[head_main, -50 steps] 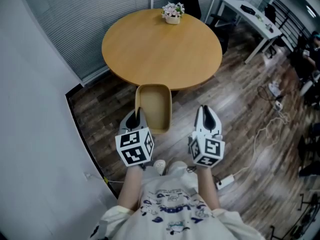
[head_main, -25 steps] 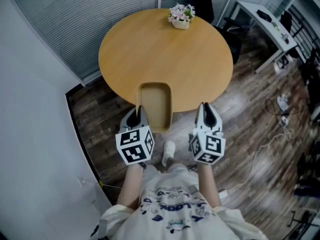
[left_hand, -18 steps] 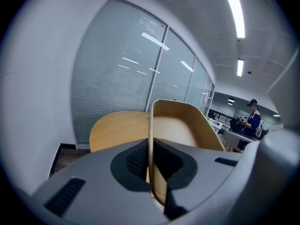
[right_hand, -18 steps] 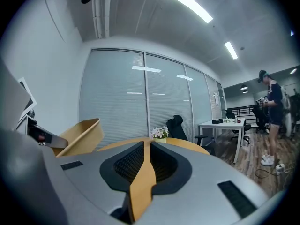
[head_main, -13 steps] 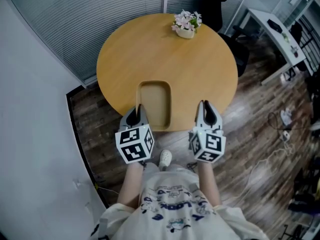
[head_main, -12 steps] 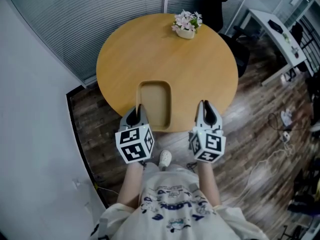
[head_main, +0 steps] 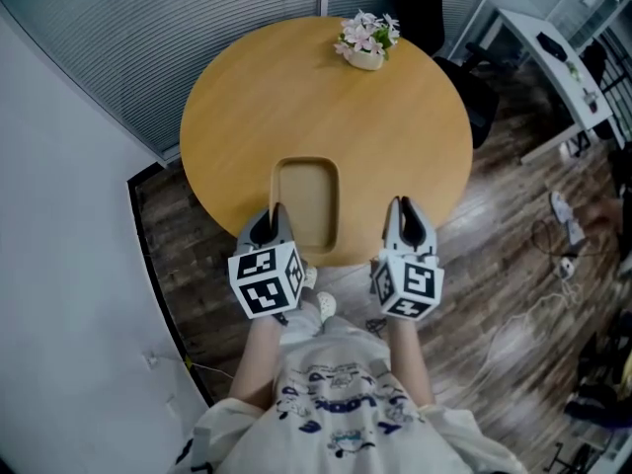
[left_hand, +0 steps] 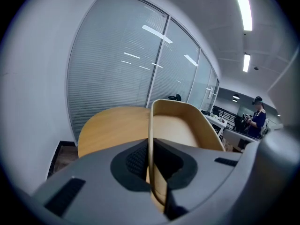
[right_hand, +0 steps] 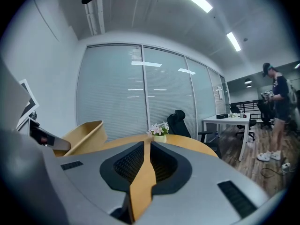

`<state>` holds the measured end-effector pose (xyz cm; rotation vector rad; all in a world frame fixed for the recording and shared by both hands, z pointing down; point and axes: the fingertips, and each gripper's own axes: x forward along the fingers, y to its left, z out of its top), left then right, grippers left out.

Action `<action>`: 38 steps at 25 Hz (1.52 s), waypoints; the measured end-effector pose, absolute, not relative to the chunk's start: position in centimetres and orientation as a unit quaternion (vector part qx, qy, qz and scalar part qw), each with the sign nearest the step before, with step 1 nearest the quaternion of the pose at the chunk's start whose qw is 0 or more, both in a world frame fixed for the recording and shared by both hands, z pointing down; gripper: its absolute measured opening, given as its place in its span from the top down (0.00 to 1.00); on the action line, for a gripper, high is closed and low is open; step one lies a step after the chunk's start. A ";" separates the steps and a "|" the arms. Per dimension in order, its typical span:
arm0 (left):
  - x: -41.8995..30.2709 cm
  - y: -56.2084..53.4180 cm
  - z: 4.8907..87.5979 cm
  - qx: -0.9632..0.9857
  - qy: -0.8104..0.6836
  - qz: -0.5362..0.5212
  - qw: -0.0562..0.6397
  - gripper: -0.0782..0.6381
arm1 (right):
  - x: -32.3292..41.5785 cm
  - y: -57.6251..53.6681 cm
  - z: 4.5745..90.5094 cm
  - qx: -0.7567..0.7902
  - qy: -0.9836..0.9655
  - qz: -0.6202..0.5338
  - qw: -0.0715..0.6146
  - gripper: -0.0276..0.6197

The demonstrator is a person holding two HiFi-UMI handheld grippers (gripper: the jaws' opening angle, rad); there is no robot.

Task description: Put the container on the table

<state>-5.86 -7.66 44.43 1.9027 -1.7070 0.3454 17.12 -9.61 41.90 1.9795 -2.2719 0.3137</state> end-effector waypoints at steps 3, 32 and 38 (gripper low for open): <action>-5.5 -8.9 45.2 0.709 -0.631 0.133 0.285 0.88 | 17.5 -10.6 42.3 0.656 -0.745 0.107 0.063 0.90; -4.7 -22.9 54.6 0.711 -0.569 0.223 0.347 0.88 | 17.3 -23.7 50.1 0.673 -0.709 0.172 0.123 0.89; -4.5 -24.0 57.4 0.704 -0.560 0.246 0.362 0.88 | 17.7 -24.8 52.5 0.673 -0.700 0.192 0.144 0.90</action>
